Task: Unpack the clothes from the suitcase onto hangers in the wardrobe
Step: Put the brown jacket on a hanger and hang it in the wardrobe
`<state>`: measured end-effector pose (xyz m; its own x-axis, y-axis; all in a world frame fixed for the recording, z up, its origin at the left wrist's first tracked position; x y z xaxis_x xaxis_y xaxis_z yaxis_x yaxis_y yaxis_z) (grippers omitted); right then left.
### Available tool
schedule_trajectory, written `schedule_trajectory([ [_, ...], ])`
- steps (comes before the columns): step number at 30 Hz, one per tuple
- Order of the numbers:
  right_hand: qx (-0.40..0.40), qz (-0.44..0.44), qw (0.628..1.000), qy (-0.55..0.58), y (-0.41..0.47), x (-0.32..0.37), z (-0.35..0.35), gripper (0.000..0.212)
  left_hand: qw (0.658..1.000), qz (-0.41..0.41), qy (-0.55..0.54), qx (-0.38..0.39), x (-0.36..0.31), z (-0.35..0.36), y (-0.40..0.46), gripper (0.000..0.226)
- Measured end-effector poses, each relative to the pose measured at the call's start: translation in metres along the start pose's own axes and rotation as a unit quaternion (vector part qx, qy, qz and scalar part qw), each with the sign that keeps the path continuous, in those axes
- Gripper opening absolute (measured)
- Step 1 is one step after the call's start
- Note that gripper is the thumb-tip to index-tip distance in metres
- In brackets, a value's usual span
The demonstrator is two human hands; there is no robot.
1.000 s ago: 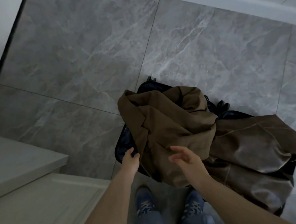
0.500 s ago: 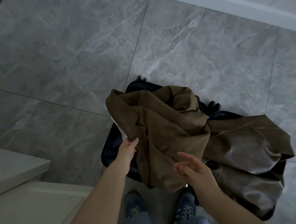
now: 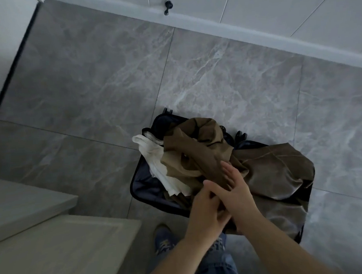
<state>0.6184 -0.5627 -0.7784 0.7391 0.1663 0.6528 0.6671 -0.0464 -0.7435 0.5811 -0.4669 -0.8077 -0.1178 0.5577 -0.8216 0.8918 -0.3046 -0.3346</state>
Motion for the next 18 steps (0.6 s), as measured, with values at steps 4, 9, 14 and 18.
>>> schedule_trajectory([
  [4, -0.056, 0.067, 0.979, -0.185, -0.028, 0.019, -0.029, 0.091, 0.983, 0.06, 0.142, 0.095, -0.055, 0.006, -0.022, 0.05],
  [9, -0.147, 0.102, 0.975, -0.132, -0.049, 0.027, -0.068, 0.026, 0.951, 0.128, 0.192, 0.206, -0.077, -0.006, -0.035, 0.052],
  [14, -0.239, 0.093, 0.967, -0.006, -0.088, 0.047, -0.099, 0.016, 0.963, 0.08, 0.138, 0.217, -0.101, -0.03, -0.054, 0.042],
  [18, -0.259, 0.052, 0.96, 0.097, -0.127, 0.082, -0.114, 0.022, 0.985, 0.005, 0.099, 0.138, -0.107, -0.055, -0.079, 0.044],
])
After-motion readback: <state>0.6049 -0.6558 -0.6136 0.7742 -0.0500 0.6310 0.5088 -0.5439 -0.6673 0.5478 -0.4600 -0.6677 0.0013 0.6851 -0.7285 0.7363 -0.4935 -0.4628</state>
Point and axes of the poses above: each hand's wrist, its own y-axis towards the middle knuckle, its own z-axis out of the palm, x = y × z, the point moved 2 cm from there along y, towards the middle knuckle, and after that the axes turned 4 degrees about x, right-handed, at the moved point
